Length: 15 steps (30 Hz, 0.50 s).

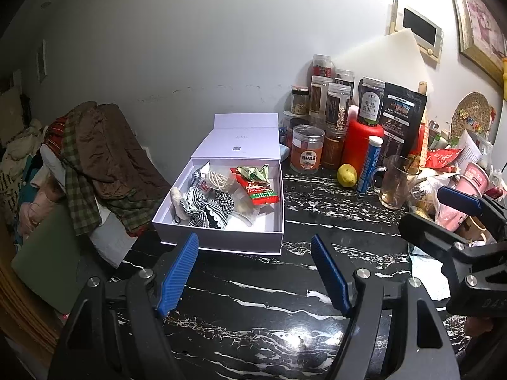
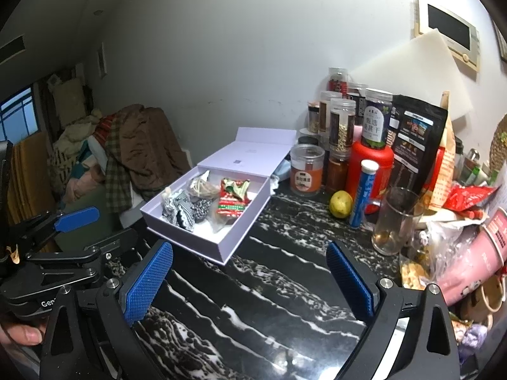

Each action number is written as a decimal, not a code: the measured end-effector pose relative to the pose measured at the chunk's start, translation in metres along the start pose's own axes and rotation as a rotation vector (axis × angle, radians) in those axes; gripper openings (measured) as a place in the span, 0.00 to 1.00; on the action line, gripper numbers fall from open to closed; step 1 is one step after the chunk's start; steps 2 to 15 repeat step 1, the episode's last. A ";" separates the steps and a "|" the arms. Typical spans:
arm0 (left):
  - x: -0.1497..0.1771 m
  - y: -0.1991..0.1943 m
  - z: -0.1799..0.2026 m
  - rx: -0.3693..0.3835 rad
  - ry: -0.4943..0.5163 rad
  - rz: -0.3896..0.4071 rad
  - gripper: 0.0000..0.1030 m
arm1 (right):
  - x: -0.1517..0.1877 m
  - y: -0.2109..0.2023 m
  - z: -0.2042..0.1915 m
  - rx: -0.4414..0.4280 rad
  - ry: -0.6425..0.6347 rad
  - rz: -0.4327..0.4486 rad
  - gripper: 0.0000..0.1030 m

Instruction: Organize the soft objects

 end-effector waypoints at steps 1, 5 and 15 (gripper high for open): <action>0.001 0.002 0.001 -0.001 0.006 -0.008 0.71 | 0.001 0.001 0.001 0.005 0.002 -0.002 0.96; 0.001 0.002 0.001 -0.001 0.006 -0.008 0.71 | 0.001 0.001 0.001 0.005 0.002 -0.002 0.96; 0.001 0.002 0.001 -0.001 0.006 -0.008 0.71 | 0.001 0.001 0.001 0.005 0.002 -0.002 0.96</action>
Point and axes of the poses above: each gripper's, at about its wrist camera, not at the fingertips, and y roughly the way its jaws point, z to its right, x to its underside, the point moved 2 cm from there along y, roughly the way its jaws point, and after that the axes turned 14 degrees about y, right-handed, at the moved point
